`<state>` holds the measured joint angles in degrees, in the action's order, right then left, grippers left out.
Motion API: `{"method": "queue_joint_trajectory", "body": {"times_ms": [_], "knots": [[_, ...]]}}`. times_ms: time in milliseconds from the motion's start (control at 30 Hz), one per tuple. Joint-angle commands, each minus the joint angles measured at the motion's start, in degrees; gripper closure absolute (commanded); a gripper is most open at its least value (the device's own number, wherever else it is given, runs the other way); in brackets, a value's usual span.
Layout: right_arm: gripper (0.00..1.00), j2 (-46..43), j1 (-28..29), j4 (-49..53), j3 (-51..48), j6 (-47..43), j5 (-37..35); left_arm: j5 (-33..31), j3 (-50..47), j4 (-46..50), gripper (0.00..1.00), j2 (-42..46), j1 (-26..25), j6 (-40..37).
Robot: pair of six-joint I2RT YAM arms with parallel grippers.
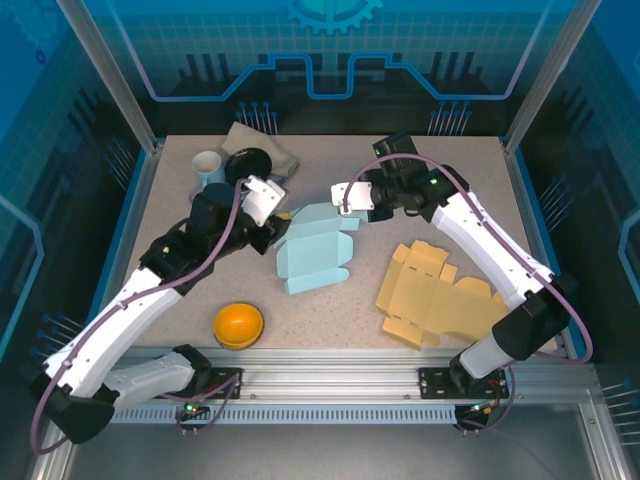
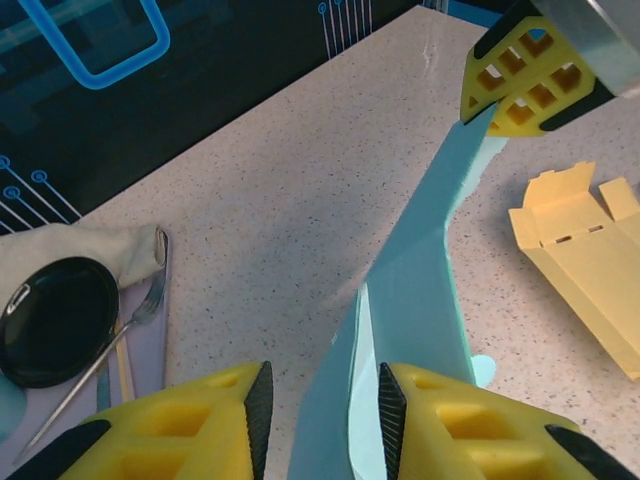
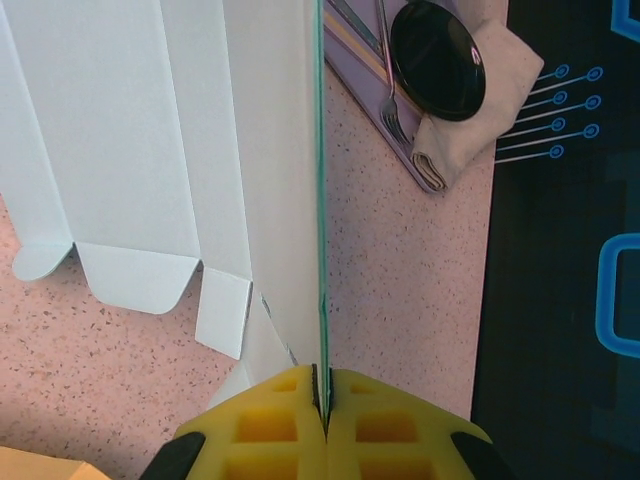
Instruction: Fold the paper box
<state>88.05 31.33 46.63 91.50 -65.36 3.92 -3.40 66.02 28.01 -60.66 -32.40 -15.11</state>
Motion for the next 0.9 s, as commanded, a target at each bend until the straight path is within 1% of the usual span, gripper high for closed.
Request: {"method": "queue_joint_trajectory", "body": {"times_ms": [0,167,300,400,600,733,800,867], "knots": [[1.00,-2.50,-0.44,1.01,0.95,1.24,3.40,0.62,4.18,0.73,0.64,-2.73,0.37,-3.39],[1.00,-2.29,-0.84,2.01,2.48,2.77,3.75,9.47,5.30,0.41,0.63,-3.94,-0.46,-0.73],[1.00,-2.40,-0.84,2.83,3.46,2.79,4.69,14.44,6.36,1.38,0.61,-5.43,-1.24,-0.61],[1.00,-3.01,-0.91,3.63,3.68,2.21,6.70,14.62,8.27,3.45,0.61,-7.63,-1.70,-1.54],[1.00,-5.61,-0.84,4.52,1.10,-0.91,12.23,15.15,10.12,3.24,0.62,-8.56,-2.21,-2.63],[1.00,-6.23,-0.84,5.81,0.59,-2.17,15.20,17.77,10.67,2.75,0.64,-8.59,-2.94,-2.98],[1.00,-5.97,-0.88,6.78,1.05,-2.53,15.75,18.46,11.05,3.24,0.64,-8.90,-3.84,-3.51],[1.00,-5.62,-0.83,7.38,1.40,-2.71,15.38,19.04,11.35,4.08,0.61,-9.09,-4.66,-4.28]]}}
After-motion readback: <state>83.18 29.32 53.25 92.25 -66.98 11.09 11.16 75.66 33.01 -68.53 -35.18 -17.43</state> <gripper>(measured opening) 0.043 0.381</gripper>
